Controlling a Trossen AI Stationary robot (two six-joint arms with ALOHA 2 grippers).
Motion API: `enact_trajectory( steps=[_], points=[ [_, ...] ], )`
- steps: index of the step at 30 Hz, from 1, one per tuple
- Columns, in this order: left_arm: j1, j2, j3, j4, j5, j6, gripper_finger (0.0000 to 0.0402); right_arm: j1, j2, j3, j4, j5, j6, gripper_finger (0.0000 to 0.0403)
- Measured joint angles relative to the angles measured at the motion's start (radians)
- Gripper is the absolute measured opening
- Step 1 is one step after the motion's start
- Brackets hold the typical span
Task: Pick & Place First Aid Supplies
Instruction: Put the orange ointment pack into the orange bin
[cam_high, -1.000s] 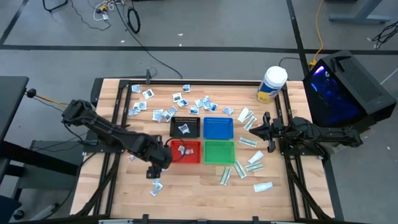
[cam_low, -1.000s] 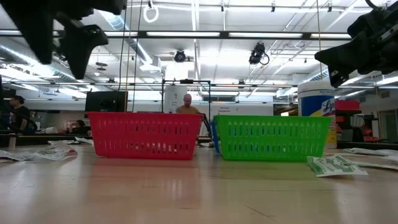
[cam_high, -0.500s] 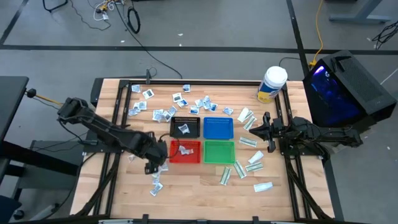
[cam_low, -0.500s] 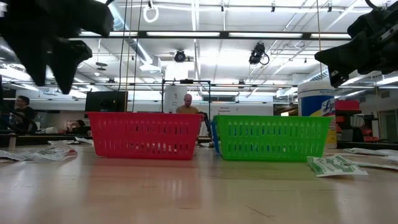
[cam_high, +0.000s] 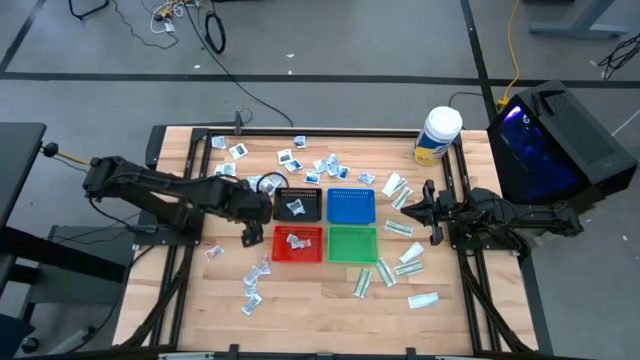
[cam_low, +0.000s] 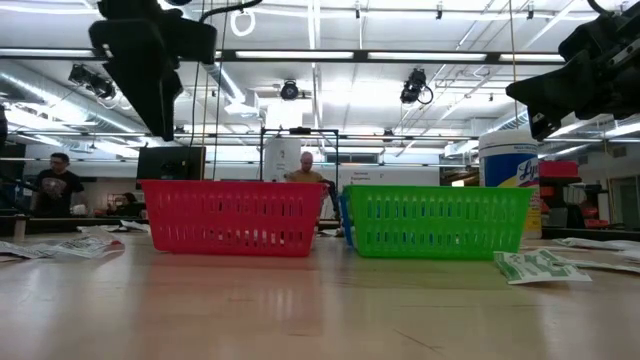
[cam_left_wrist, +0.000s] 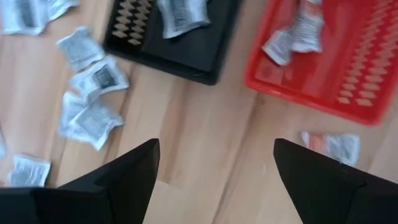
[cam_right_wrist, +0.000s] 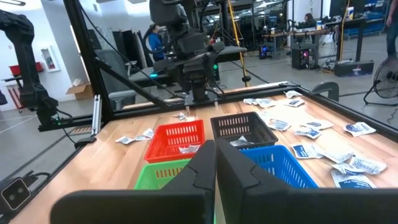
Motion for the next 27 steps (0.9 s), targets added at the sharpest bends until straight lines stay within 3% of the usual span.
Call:
enact_trajectory(
  steps=[4,11,17,27],
  points=[
    [-0.019,0.003,0.000,0.026,0.042,0.046,0.0323,0.000,0.000,0.000,0.000,0.000,0.000,0.0018],
    [-0.134,0.003,0.000,0.071,0.134,-0.028,0.0323,0.000,0.000,0.000,0.000,0.000,0.000,0.0018],
    [-0.251,0.003,0.000,0.070,0.134,-0.265,0.0323,0.000,0.000,0.000,0.000,0.000,0.000,0.0018],
    [-0.389,0.020,0.000,0.066,0.135,-0.819,0.0323,0.000,0.000,0.000,0.000,0.000,0.000,0.0018]
  ],
)
